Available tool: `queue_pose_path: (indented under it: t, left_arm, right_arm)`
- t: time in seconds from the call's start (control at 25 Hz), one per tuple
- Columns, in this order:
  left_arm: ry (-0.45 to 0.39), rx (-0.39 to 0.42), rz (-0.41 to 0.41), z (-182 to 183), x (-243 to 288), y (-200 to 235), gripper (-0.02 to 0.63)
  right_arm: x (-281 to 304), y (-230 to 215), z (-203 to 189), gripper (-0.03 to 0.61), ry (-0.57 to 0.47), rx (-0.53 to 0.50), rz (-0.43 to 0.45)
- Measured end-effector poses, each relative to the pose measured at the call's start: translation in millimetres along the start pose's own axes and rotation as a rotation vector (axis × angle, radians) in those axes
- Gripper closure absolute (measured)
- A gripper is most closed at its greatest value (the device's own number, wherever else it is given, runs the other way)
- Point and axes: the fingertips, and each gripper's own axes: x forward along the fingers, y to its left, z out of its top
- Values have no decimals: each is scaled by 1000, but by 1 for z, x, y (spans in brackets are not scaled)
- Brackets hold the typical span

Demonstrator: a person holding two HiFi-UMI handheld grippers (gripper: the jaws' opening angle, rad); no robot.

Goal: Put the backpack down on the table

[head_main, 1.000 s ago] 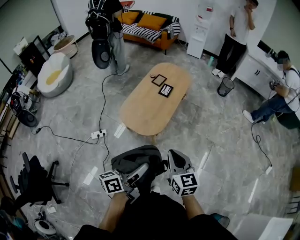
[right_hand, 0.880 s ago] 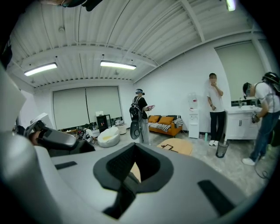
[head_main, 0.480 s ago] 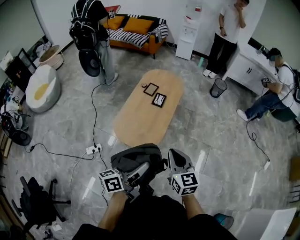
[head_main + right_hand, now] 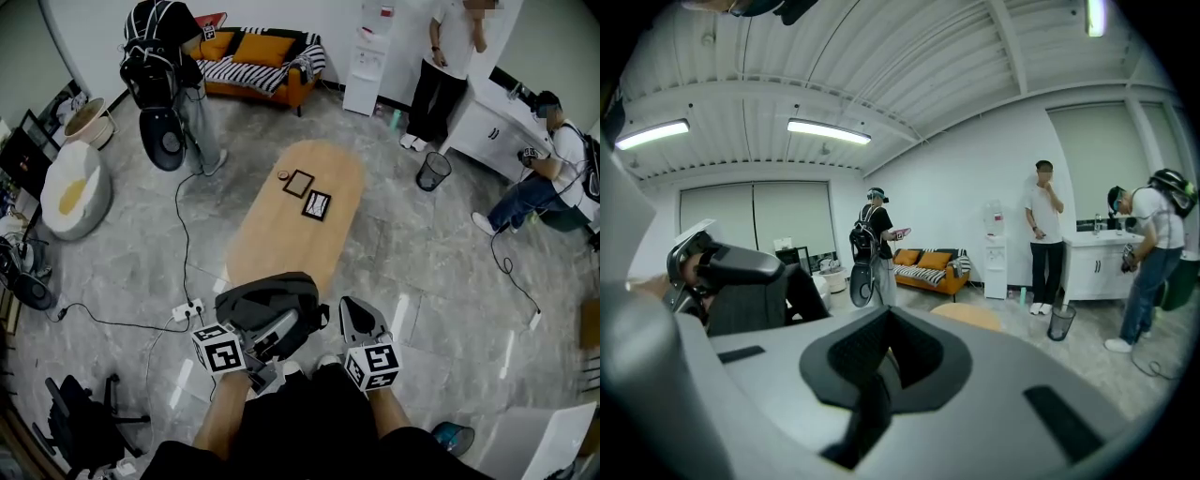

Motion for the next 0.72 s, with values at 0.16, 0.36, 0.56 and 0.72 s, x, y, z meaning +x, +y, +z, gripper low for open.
queue_pose_path:
  t: [0.16, 0.36, 0.56, 0.72]
  left_arm:
    - [-10, 3, 8, 22, 12, 15, 558]
    - [-27, -10, 36, 45, 33, 38, 558]
    - [-38, -27, 51, 60, 55, 54, 558]
    - [-69, -35, 63, 78, 74, 63, 558]
  right_arm:
    - [20, -13, 1, 569, 12, 12, 10]
    - [66, -33, 9, 569, 20, 29, 50]
    - [115, -56, 25, 569, 27, 28, 103]
    - [148, -78, 43, 569, 28, 21, 139]
